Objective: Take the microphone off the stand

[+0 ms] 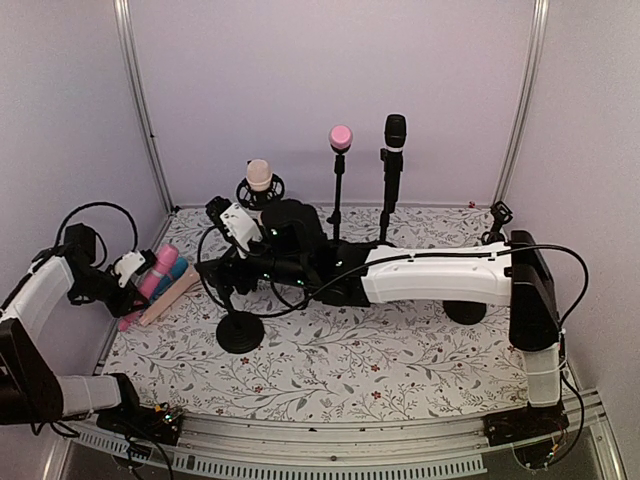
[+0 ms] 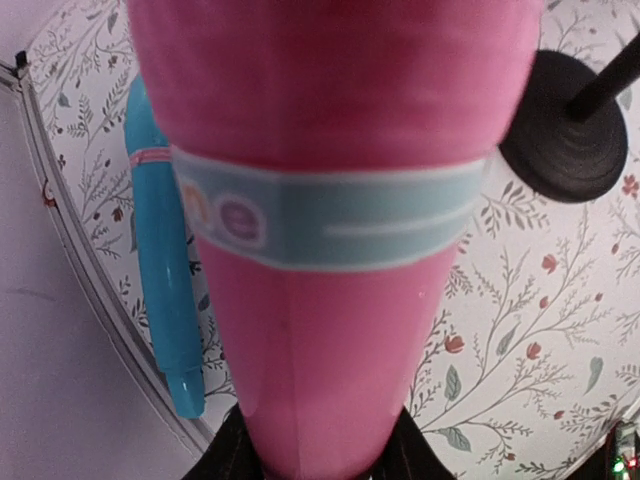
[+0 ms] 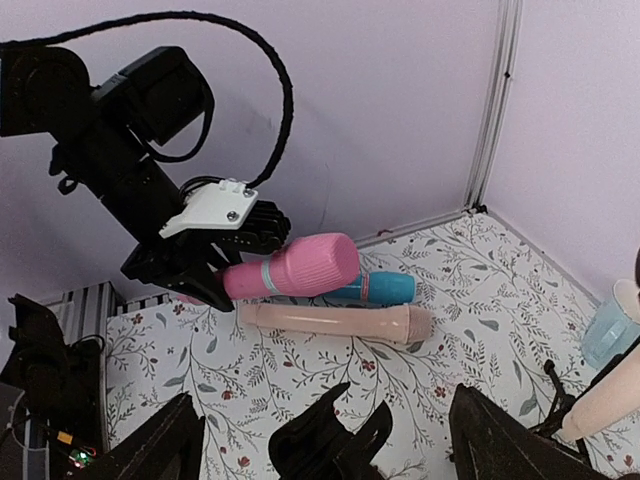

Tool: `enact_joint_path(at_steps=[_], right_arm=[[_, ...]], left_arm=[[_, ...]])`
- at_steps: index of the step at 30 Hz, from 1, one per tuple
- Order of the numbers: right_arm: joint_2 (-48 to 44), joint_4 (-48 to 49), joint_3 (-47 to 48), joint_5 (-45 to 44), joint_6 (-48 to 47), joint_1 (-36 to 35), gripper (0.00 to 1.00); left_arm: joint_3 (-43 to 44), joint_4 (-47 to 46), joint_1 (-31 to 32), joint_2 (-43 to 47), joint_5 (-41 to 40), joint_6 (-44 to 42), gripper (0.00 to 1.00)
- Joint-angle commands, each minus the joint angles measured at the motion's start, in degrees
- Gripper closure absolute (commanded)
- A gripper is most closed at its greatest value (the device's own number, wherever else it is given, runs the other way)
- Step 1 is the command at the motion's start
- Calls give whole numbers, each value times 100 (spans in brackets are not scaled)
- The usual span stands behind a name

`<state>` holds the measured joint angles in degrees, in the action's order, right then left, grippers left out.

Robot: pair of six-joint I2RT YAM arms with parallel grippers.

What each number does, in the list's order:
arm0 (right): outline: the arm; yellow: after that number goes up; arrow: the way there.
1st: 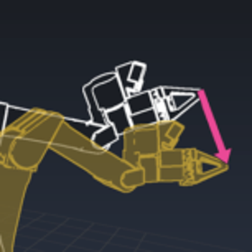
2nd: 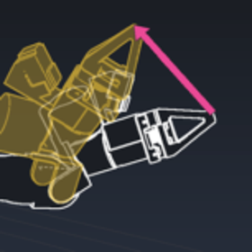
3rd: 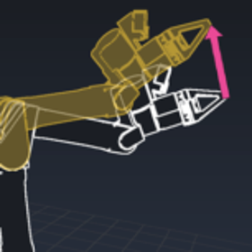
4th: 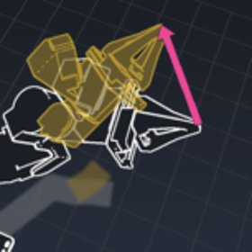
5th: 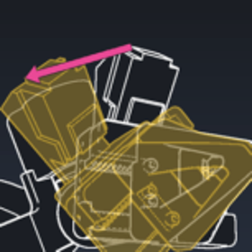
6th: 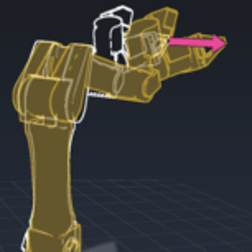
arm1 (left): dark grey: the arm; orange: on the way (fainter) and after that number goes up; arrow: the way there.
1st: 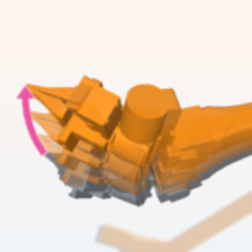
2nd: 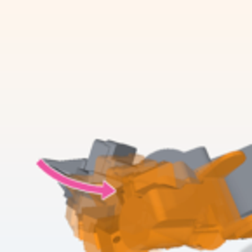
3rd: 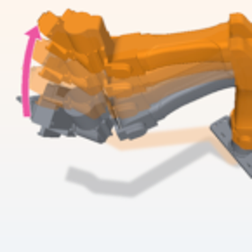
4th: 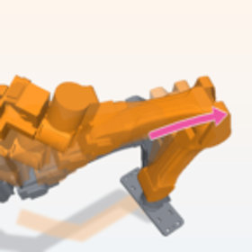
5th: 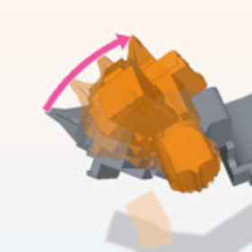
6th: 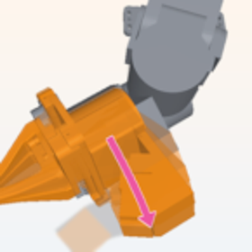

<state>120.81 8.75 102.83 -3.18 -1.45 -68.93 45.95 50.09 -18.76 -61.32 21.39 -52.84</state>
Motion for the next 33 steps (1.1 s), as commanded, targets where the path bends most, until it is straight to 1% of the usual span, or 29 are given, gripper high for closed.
enact_joint_path(at_steps=[1,5,7,10,13,16,20,22,24,26,27,28,30,32,33], right_arm=[[481,-502,349,-87,-216,12,14],[643,-455,379,-63,-139,16,19],[724,-402,412,-152,-129,17,23],[911,-396,580,-311,-189,17,29],[1057,-274,642,-429,-260,16,36],[1144,-39,642,-497,-325,20,46],[1269,199,709,-568,-443,17,55],[1295,232,747,-578,-492,17,62],[1270,274,743,-635,-533,18,71],[1180,376,598,-748,-600,20,83],[1085,473,458,-806,-634,20,91],[975,602,259,-861,-656,20,95],[711,910,-222,-938,-694,39,99],[406,1121,-659,-1067,-699,61,100],[176,1208,-915,-1156,-705,77,100]], left_arm=[[-743,-449,-40,552,-822,-624,99],[-1284,-820,-35,694,-1299,-715,98],[-1473,-1071,-11,663,-1469,-665,93],[-1675,-1401,77,555,-1779,-574,82],[-1783,-1636,258,468,-2037,-446,67],[-1809,-1689,489,446,-2146,-300,53],[-1786,-1702,760,473,-2242,-156,40],[-1755,-1681,860,479,-2271,-108,39],[-1706,-1640,905,491,-2269,-76,39],[-1658,-1613,938,525,-2233,-54,39],[-1626,-1571,950,551,-2194,-44,38],[-1592,-1531,976,576,-2151,-26,38],[-1499,-1494,1015,621,-2093,16,38],[-1351,-1396,1063,654,-1975,108,36],[-1241,-1325,1082,658,-1881,179,33]])
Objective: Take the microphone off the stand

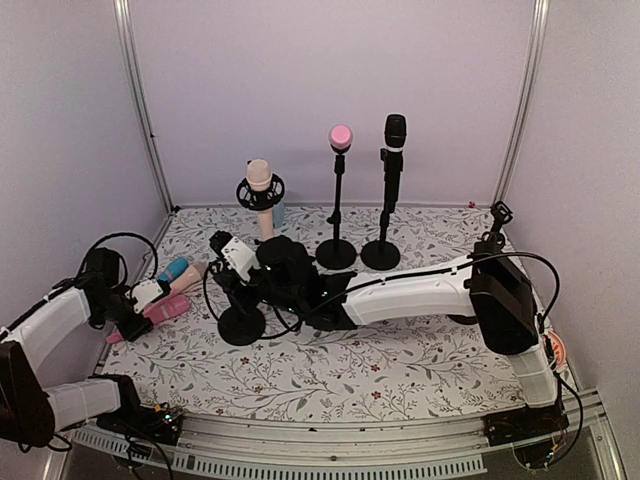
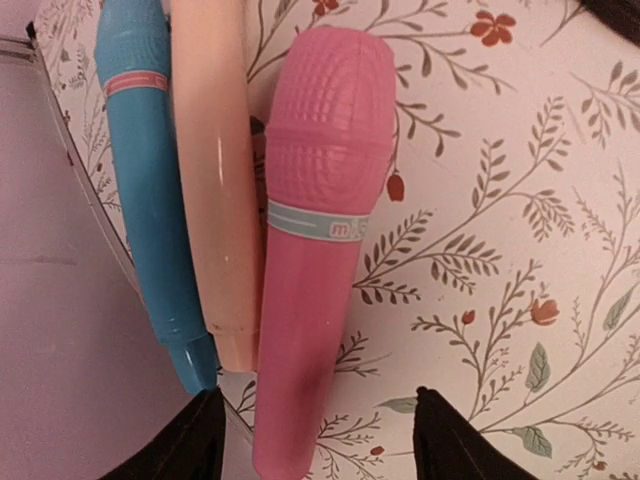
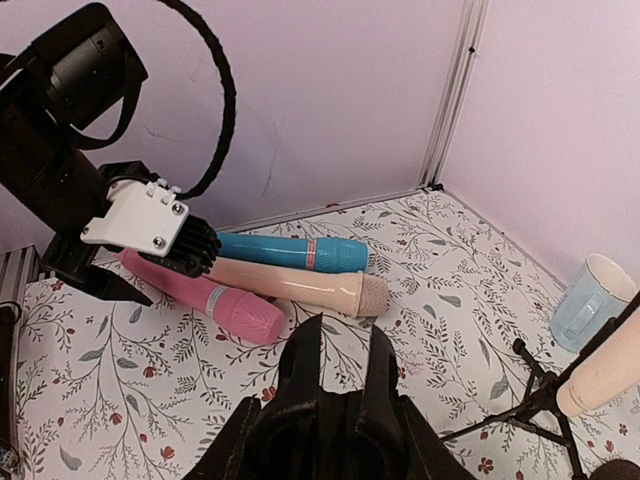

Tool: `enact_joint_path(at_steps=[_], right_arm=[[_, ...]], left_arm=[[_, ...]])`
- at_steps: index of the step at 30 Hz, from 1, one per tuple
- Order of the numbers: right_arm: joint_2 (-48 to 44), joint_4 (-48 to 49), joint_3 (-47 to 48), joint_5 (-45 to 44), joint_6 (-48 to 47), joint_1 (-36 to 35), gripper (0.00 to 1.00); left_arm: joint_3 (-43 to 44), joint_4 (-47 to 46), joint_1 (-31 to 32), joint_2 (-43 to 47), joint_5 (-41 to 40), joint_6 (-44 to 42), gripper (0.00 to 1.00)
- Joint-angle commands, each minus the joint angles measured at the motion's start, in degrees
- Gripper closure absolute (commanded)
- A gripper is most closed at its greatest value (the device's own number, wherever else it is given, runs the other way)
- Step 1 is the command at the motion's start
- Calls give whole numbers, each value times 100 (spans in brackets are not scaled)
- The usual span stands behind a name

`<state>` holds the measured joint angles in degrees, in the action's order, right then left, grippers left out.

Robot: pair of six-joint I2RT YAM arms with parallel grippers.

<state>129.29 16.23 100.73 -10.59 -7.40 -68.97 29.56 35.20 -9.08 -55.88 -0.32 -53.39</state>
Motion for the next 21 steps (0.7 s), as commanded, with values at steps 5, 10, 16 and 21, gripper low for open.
enact_joint_path(at_steps=[5,10,16,21], right_arm=[[-1719,908,-2083,-851,-43,265,100],[-2675,1018,-3166,-1296,-32,459,100],[-3911,937,-4484,-1838,-93,948,100],[-4778,900,-5285,-1943,-90,1624,100]], left_arm=[[1031,625,258,47,879,694,22],[1637,884,503,-93,1322,1104,21],[2034,1012,851,-183,1718,1522,21],[2269,1102,914,-270,1949,1668,20]])
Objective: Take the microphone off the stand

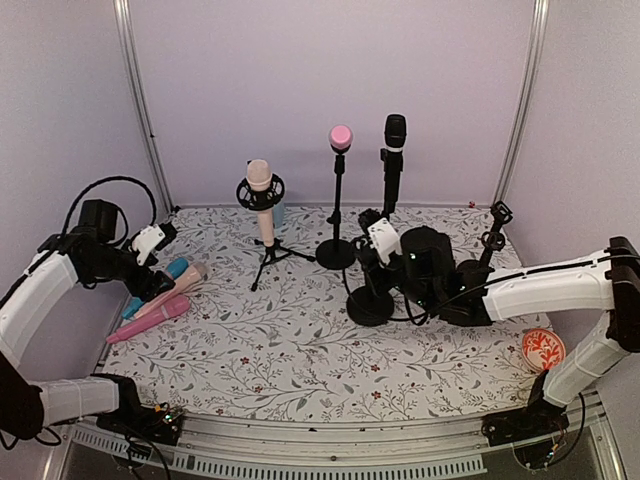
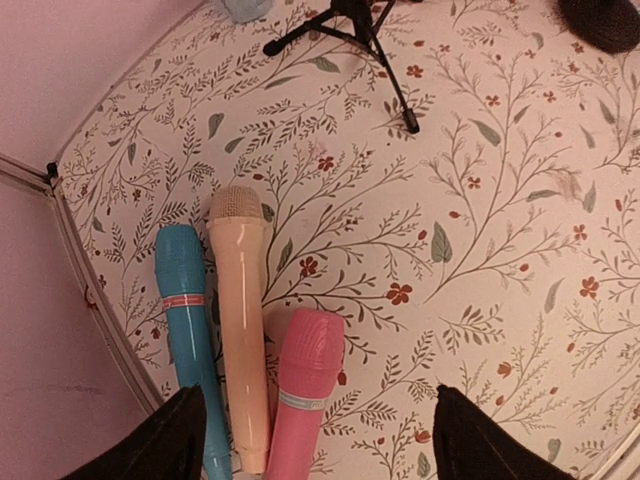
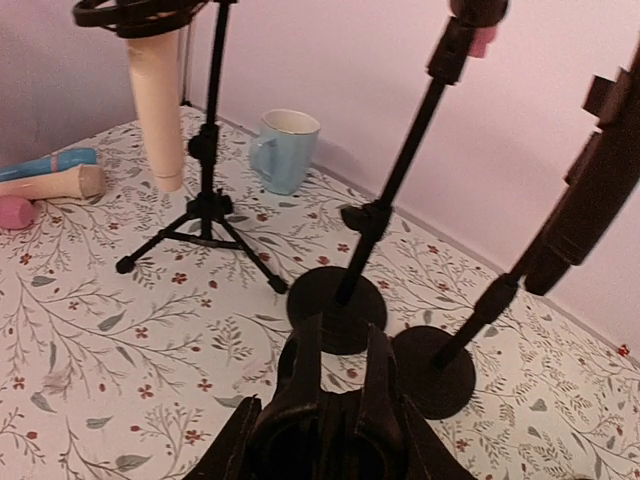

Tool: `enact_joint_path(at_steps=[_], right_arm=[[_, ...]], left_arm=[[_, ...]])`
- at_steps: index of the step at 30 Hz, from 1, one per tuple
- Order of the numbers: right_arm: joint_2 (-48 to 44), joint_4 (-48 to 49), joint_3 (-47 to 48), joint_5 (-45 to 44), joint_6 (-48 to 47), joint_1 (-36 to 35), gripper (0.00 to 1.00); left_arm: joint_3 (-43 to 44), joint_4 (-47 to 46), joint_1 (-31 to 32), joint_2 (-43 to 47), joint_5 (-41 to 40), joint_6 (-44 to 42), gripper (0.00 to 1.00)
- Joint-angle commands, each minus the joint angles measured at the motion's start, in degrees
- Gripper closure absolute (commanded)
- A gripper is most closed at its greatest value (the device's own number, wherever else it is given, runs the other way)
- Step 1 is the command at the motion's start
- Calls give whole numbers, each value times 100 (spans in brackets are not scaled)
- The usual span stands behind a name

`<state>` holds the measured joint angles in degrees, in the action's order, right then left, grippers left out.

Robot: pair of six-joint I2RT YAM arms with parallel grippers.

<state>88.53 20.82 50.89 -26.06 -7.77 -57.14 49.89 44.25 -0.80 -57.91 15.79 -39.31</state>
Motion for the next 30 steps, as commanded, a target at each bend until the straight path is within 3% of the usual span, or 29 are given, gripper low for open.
enact_joint_path(at_steps=[1,12,15,17,20,25,30], right_arm=[[-808,448,-405,-391,-95,571,100],[-1032,507,-779,-123,-501,1438,100],[-1065,538,-973,12,-290,1617,94],[-1104,560,-1083,197,-115,1729,84],[-1214,573,-1146,196,13,1774,46],[-1649,444,-896,311,146,1795,3],[-1899,-221,-470,704,552,1658,1]], left_arm=[[271,223,100,-79,357,270,20],[552,431,281,-132,676,448,20],[629,465,371,-139,755,457,20],[685,493,423,-155,795,466,19],[744,567,464,-151,891,489,12],[785,635,477,-98,999,493,5],[794,726,479,-90,943,449,1]])
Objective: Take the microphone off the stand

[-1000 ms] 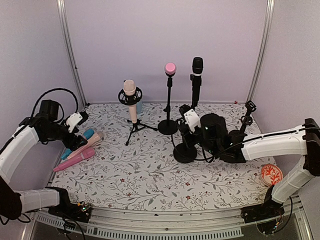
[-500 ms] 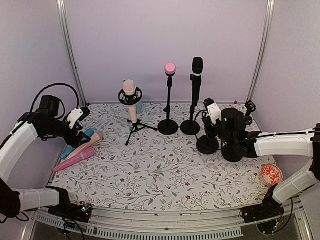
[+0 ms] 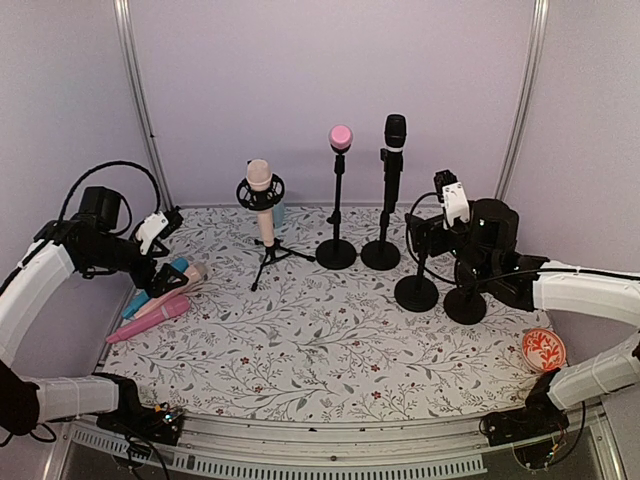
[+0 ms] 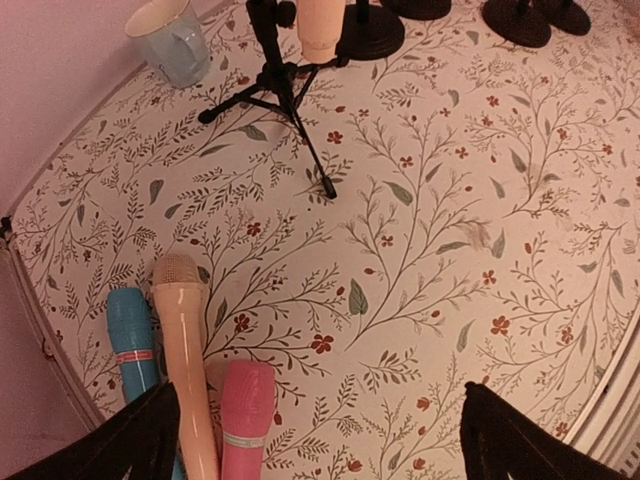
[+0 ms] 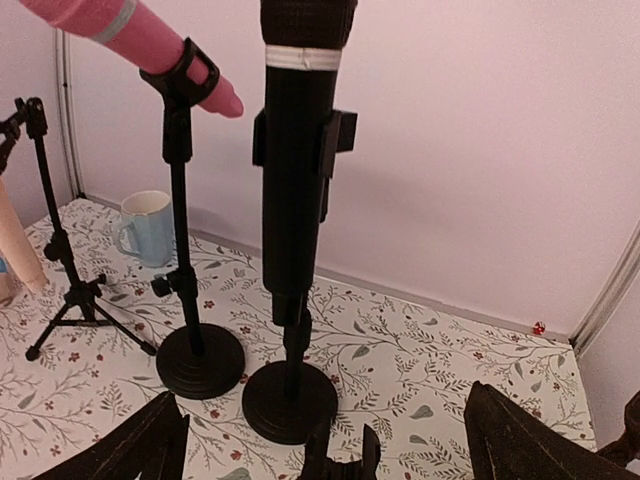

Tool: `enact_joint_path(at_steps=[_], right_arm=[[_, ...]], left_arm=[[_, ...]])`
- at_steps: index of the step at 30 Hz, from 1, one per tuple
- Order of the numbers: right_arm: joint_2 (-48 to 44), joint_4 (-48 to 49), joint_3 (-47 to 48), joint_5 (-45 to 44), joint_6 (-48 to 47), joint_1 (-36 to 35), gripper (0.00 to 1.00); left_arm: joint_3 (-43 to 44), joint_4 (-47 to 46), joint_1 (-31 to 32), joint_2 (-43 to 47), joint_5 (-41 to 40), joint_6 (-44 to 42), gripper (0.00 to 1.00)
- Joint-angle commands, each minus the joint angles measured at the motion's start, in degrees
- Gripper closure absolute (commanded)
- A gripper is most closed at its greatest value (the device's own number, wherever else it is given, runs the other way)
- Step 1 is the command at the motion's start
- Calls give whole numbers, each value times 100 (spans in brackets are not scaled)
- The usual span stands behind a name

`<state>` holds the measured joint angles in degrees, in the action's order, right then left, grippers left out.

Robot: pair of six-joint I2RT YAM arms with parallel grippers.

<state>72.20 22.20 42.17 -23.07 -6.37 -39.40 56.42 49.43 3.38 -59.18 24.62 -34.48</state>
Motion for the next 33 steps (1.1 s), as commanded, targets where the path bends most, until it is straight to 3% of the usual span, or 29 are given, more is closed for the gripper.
enact_joint_path(at_steps=[1,8,13,16,23,27,33], right_arm=[[-294,-459,478,440,454,-192,1],[-816,-533,572,174,745,-387,1],[-671,-892,1251,133,-104,-247,1],[-225,-1084,1773,857,-149,11,1],[1061,-1459,3266,1310,-179,202,1],[1821,-1938,4158,1151,-299,277,2],[2482,-1832,4692,934,-359,441,9]], left_arm=[[145,238,66,41,43,-92,1],[372,345,68,-57,130,-62,1],[427,380,71,-43,201,-41,1],[295,212,73,-10,235,3,1],[231,3,74,-53,384,6,1],[365,-26,73,-111,437,57,1],[339,86,70,107,475,-153,1]])
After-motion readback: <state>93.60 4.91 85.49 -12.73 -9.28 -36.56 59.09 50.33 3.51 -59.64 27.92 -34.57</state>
